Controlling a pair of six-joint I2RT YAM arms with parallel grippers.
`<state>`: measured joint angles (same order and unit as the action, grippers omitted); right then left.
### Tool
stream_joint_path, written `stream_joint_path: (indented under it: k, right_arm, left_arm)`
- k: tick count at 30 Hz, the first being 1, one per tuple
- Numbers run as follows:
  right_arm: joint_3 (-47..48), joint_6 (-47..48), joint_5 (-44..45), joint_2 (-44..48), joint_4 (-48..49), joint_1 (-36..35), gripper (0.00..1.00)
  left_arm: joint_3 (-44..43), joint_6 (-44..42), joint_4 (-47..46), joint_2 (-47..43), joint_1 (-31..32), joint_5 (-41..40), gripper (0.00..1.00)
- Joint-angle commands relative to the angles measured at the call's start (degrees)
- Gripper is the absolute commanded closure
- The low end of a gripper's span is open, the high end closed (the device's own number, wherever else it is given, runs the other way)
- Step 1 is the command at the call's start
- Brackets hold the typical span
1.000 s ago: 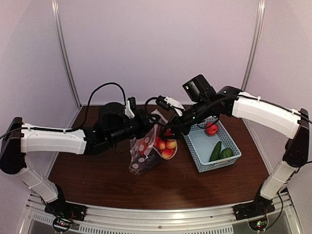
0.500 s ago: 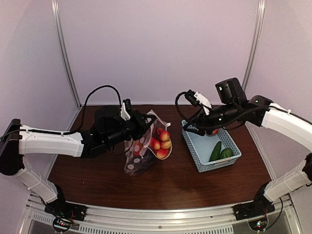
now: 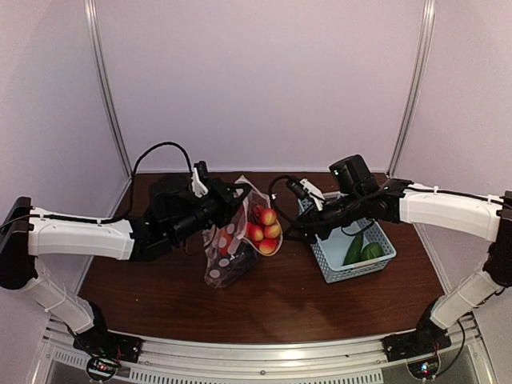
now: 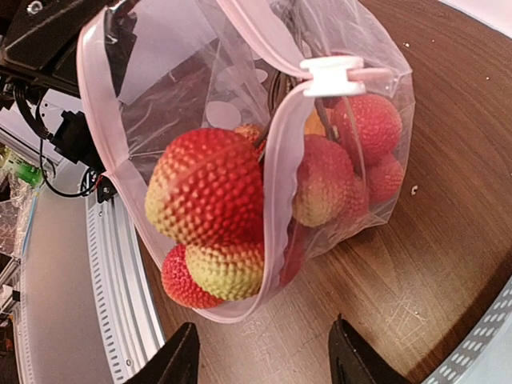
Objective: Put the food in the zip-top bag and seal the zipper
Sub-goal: Adjust the zipper food storage bag at the center of the board.
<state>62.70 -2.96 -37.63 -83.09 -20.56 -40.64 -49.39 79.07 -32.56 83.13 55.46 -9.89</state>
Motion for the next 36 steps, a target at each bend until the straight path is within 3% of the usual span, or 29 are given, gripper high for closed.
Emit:
stream_joint_path:
  k: [1,8,14,20,24,28,31,33,36]
  right_arm:
    - [2.1,-2.4,-3.9,-3.1,2.7,-0.4,0.45]
    - [3.4,-3.3,-4.9,-5.8,2.7,-0.7,0.51]
    - [4.8,-6.1,-4.9,-9.0,3.6,-0.5,0.64]
    - [9.4,-4.7,-3.9,-9.8,-1.0,0.2,0.96]
    - [16.1,-3.4,-2.0,-6.2,-7.9,1.2,1.0]
    - [24.9,-1.0,2.4,-4.5,-13.6,1.4,1.0]
    - [29.7,0.0,4.4,-8.5,-17.7,1.6,1.0]
    - [34.9,-0.1,2.1,-10.9,-20.9,2.4,1.0]
    - [34.7,-0.9,3.8,-9.7,-18.7,2.8,1.0]
  left_arm:
    - [-0.2,0.8,-5.5,-0.1,0.0,-0.5,1.0]
    - [-0.3,0.8,-5.5,0.0,0.0,-0.4,1.0]
    - [0.4,1.3,-6.3,0.2,0.1,0.0,1.0]
    - [0.0,0.6,-2.3,-0.5,0.1,1.0,1.0]
    - [-7.8,-10.3,15.9,-1.2,0.1,1.9,1.0]
    - [-30.6,-30.1,46.4,3.1,1.0,0.8,1.0]
    - [-42.3,-36.6,59.5,8.6,0.1,-3.1,1.0]
    - [-47.9,-39.6,63.5,10.1,-0.3,-3.1,1.0]
    - [-49.0,-42.2,64.5,8.9,-0.7,-6.7,1.0]
